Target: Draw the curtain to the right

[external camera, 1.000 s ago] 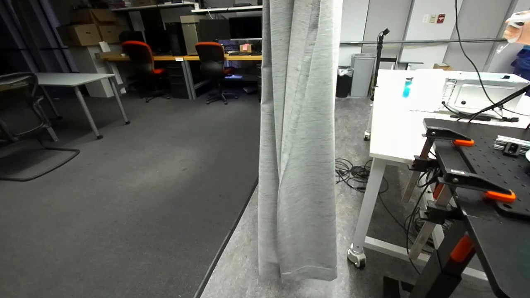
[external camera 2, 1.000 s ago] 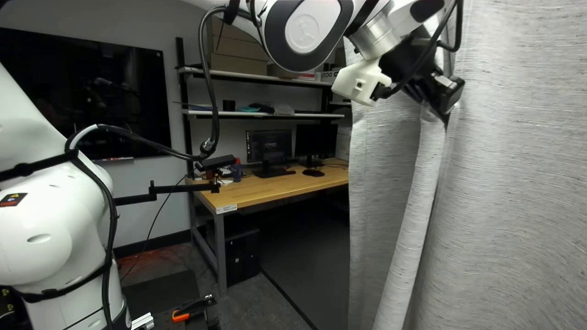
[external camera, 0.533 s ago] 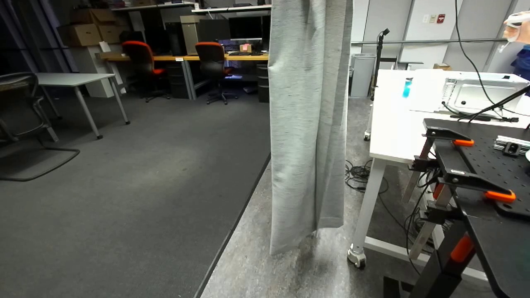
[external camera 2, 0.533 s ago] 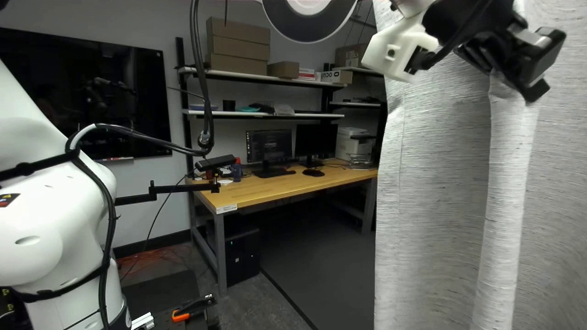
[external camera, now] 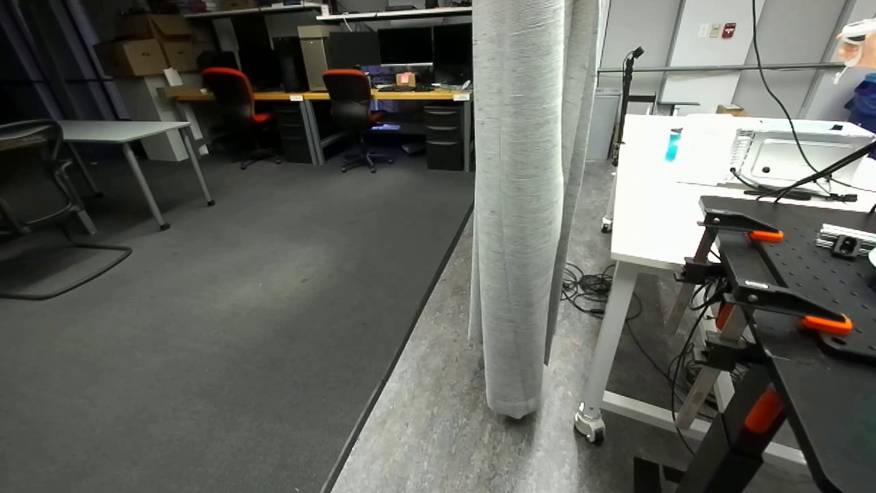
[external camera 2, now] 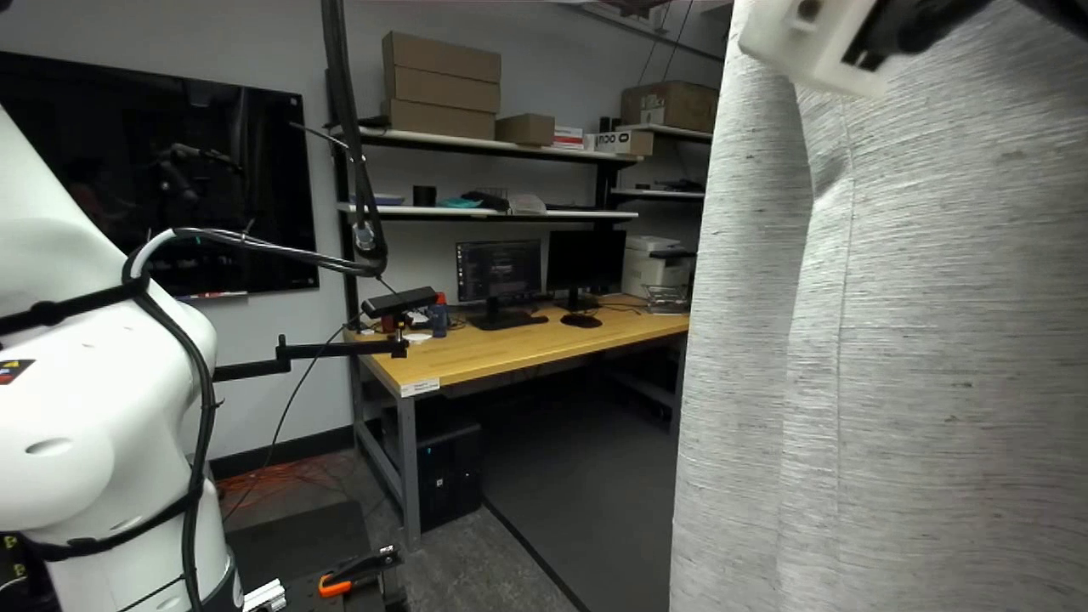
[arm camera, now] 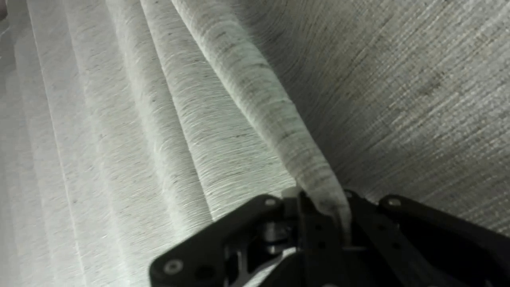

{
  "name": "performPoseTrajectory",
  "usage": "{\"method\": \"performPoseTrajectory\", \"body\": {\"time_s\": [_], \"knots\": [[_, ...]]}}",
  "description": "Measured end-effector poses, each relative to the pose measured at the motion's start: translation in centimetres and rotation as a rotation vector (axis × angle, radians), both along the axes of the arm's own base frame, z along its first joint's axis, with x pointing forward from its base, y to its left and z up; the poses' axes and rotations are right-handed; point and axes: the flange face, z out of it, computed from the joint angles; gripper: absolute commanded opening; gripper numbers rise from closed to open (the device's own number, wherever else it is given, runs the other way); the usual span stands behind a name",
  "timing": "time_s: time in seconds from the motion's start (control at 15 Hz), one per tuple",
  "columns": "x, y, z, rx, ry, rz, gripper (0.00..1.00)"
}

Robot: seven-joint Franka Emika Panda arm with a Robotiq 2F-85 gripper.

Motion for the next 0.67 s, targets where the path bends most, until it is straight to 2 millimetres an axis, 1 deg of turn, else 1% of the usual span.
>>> {"method": "performPoseTrajectory", "body": {"time_s": [0.27, 0.47, 0.6, 0.67], "knots": [[-2.6, -4.0, -0.3, 0.052, -0.009, -0.059, 0.0], [-4.4, -6.8, -1.1, 0.107, -0.016, -0.097, 0.0], [-5.5, -8.3, -1.6, 0.141, -0.029, -0.123, 0.0], [-6.1, -8.9, -1.5, 0.154, -0.041, -0.132, 0.0]]}}
